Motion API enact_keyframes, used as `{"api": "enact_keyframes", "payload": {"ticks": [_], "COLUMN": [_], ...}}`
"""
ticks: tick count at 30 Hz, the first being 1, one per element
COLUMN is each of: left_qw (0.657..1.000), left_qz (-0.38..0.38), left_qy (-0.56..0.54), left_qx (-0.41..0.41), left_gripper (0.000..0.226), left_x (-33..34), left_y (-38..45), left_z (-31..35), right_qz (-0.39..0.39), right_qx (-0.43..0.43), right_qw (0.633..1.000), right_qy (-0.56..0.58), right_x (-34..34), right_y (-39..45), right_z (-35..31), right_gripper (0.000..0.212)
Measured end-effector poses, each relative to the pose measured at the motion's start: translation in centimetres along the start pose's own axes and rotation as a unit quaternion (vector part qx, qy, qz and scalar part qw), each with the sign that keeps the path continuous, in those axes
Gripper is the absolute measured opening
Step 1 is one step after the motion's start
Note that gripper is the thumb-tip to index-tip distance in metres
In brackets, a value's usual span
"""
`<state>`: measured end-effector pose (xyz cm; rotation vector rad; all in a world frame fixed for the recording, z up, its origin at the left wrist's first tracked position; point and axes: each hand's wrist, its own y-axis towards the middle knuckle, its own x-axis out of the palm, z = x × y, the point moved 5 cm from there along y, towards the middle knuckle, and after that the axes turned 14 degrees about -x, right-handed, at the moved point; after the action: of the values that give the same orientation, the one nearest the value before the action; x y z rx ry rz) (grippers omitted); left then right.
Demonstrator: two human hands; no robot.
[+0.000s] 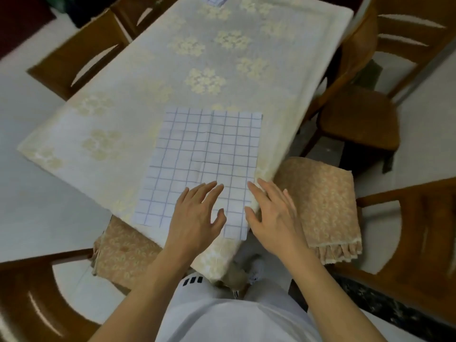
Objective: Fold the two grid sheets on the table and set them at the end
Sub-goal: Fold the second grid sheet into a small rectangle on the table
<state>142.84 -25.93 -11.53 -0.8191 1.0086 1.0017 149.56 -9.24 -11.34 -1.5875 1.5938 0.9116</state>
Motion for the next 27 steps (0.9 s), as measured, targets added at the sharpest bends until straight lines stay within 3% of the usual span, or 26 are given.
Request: {"api": "enact_keyframes", "payload": {"ticks": [9, 19, 23, 27], "left_qw": [1.0, 0.971, 0.946, 0.933], "left_qz": [-0.012, -0.081, -0.137, -0.142], "left_qy": [0.009, 0.154, 0.19, 0.197], "left_qx": [-0.019, 0.162, 0.224, 0.264], "left_gripper": [0.052, 0.056, 0.065, 0.068], "left_x": [1.1, 5.4, 6.9, 8.1], "left_y": [-0.2, 2.0, 2.5, 3.0], "left_z": [-5.5, -14.4, -17.9, -19.5], "right_qz": [-0.069, -0.138, -0.177, -0.175], "right_qx": [-0.066, -0.181, -0.194, -0.188], "right_qw": [0.995, 0.967, 0.952, 0.952], "right_qy": [0.0, -0.119, -0.158, -0.168], "right_x": [4.5, 13.8, 17.2, 19.0], "right_y": [2.9, 3.0, 2.8, 2.5], "right_z": [0.4, 0.1, 0.2, 0.6], "right_gripper": [0.063, 0.05, 0.059, 0.074]}}
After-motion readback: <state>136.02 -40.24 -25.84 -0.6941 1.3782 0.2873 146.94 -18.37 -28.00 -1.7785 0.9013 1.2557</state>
